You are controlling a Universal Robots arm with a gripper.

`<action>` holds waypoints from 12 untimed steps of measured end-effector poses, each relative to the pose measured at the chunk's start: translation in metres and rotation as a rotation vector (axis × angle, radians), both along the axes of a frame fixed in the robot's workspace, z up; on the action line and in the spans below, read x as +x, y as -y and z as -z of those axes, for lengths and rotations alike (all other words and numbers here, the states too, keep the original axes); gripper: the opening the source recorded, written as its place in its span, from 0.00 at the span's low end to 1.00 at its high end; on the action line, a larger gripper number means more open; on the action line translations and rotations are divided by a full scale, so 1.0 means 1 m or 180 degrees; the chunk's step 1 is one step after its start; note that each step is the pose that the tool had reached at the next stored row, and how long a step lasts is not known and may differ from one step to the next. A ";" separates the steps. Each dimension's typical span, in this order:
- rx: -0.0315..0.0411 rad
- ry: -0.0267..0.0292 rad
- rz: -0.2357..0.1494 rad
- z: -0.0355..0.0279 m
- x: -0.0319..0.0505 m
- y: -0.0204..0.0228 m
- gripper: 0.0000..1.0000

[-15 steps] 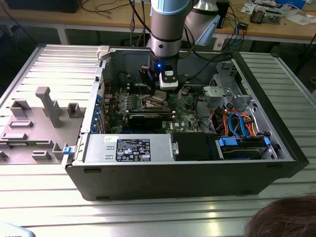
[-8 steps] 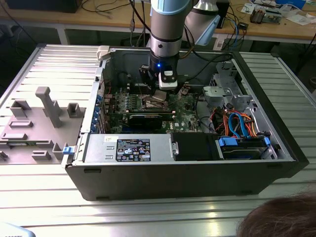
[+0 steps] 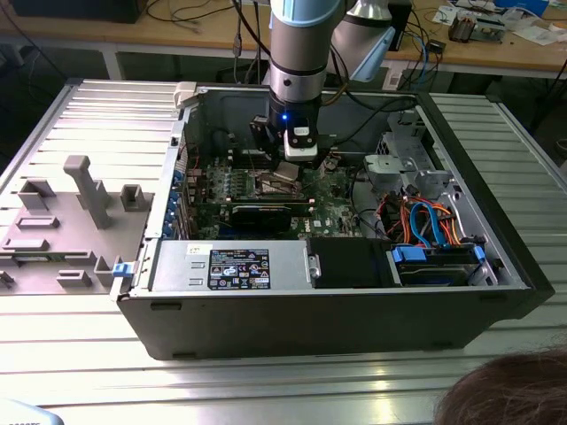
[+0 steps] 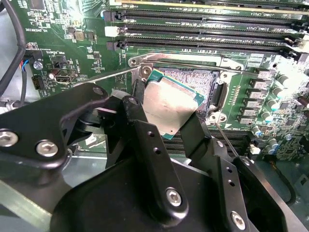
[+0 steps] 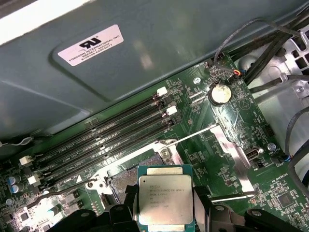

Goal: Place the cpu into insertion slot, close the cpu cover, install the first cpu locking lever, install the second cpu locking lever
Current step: 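Place the cpu into insertion slot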

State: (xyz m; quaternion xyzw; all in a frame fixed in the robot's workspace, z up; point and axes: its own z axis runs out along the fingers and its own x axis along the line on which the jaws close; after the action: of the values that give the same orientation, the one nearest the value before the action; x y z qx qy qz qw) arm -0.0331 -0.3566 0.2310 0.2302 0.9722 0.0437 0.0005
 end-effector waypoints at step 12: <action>0.0000 0.0000 0.0094 0.0000 0.0000 0.0000 0.55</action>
State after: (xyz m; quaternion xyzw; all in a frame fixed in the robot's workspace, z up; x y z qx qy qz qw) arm -0.0330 -0.3566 0.2310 0.2446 0.9686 0.0437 0.0012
